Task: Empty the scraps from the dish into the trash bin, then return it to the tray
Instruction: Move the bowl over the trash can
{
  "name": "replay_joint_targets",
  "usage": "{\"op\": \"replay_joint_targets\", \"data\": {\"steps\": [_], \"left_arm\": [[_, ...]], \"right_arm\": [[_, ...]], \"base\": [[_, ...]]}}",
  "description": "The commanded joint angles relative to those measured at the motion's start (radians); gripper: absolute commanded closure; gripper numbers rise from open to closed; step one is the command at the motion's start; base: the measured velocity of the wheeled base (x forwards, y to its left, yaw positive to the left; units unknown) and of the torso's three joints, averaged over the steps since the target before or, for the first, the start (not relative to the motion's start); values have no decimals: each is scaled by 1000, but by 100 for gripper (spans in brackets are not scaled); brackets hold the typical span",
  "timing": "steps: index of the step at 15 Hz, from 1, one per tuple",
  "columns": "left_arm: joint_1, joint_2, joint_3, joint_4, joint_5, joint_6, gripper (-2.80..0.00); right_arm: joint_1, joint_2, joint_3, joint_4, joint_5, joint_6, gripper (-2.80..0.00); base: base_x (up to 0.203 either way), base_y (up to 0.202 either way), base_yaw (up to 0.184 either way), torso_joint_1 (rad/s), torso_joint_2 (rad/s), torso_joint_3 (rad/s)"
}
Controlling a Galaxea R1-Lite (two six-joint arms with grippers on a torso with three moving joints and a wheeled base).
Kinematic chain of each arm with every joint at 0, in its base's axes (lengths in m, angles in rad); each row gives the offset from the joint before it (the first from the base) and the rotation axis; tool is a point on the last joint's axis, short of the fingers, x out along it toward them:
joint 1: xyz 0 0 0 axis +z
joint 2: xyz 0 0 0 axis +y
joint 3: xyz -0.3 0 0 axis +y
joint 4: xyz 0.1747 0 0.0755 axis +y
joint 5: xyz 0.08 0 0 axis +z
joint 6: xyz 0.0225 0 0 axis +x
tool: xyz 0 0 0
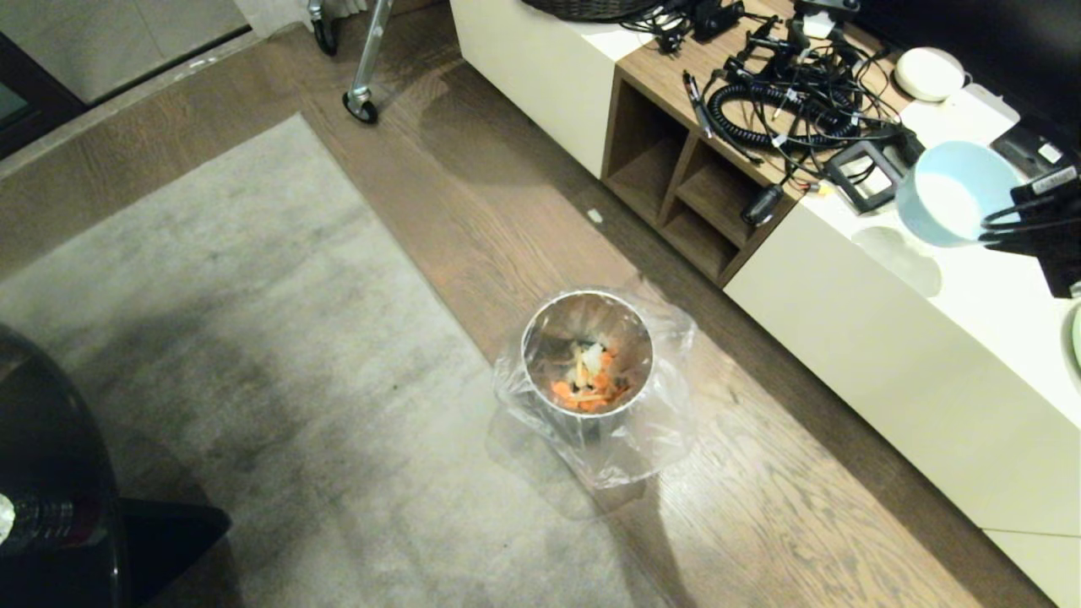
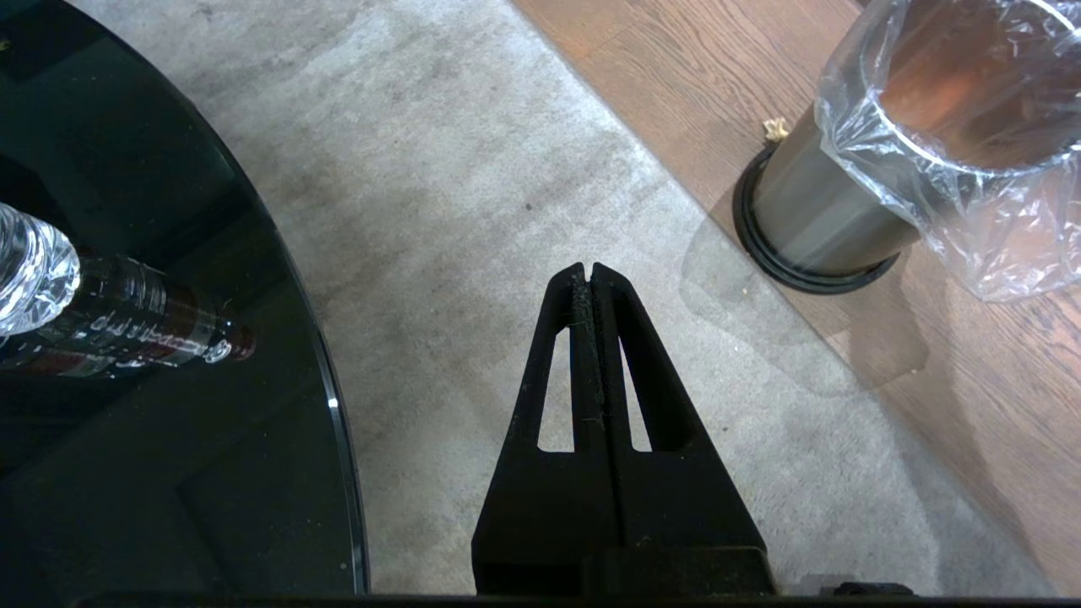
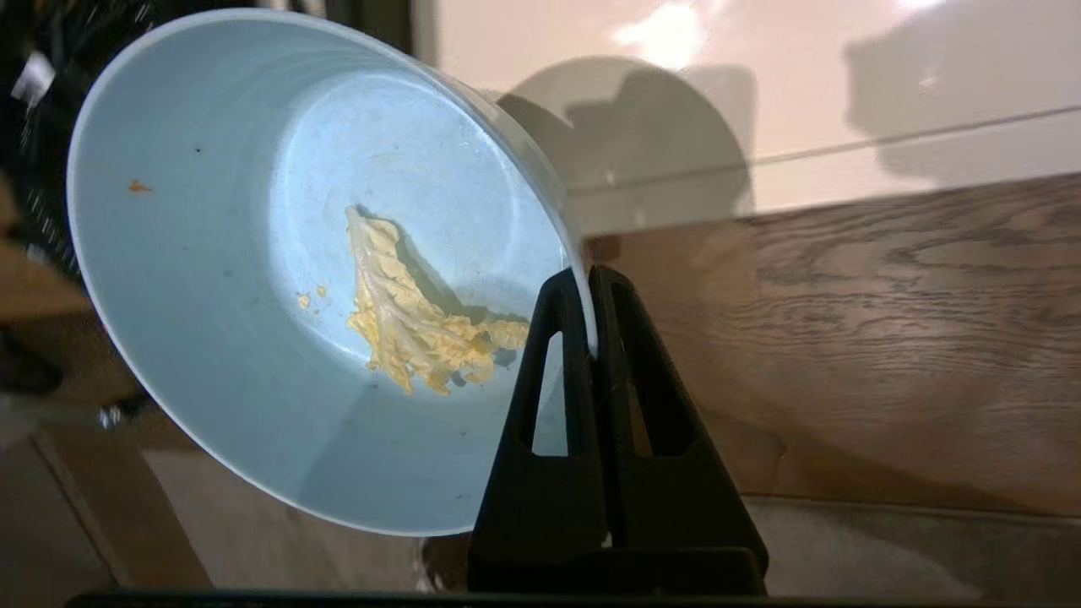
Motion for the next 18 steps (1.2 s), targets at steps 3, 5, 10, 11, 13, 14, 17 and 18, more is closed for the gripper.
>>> {"op": "replay_joint_targets", "data": {"steps": [3,5,10,11,13,14,17,18], "left_arm": [[0,0,0,0,0,0,0],[0,0,0,0,0,0,0],[0,0,0,0,0,0,0],[0,0,0,0,0,0,0],[0,0,0,0,0,0,0],[0,0,0,0,0,0,0],[0,0,0,0,0,0,0],[0,0,0,0,0,0,0]], "right_arm": [[256,-107,0,1,-13,-67,0],[375,-109,0,-5,-88,-124,0],[635,-34,3,-38,-366,-235,0],[674,-17,5,-62,-419,-256,0],[731,16,9,-105,-505,-292,0],[750,34,11,-125,-551,-308,0],[775,50,49,-202,-606,-384,0],[777,49,84,-251,-614,-428,0]], "base": [[0,0,0,0,0,0],[0,0,0,0,0,0],[0,0,0,0,0,0],[0,0,0,0,0,0],[0,0,0,0,0,0],[0,0,0,0,0,0],[0,0,0,0,0,0],[0,0,0,0,0,0]]}}
